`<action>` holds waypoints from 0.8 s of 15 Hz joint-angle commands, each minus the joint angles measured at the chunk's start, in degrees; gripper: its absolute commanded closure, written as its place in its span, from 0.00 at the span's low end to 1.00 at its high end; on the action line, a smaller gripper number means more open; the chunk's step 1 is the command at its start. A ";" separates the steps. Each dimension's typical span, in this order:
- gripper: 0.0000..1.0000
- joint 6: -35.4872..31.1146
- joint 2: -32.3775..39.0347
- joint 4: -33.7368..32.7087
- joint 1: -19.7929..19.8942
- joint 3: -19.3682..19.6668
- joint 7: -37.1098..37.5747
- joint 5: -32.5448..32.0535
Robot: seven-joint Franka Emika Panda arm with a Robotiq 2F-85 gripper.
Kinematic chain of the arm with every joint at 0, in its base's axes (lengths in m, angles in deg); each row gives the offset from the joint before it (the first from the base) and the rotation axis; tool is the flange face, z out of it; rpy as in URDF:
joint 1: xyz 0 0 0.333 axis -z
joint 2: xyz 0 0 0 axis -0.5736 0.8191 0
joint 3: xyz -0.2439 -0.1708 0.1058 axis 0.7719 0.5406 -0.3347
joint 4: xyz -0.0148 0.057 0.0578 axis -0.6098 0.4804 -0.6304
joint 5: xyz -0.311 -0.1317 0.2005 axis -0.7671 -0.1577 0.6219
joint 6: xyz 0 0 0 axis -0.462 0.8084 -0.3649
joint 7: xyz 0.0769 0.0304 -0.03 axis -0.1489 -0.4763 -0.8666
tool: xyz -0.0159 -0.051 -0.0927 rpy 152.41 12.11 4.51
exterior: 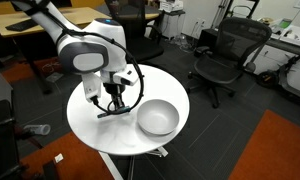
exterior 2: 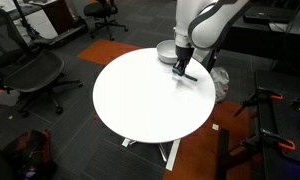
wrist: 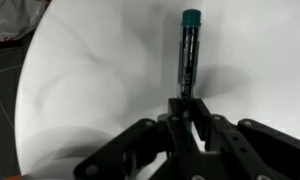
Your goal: Remove the marker from the bowl and put it on the table
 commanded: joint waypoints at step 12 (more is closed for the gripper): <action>0.00 1.37 -8.23 1.53 -2.74 1.97 1.97 -3.81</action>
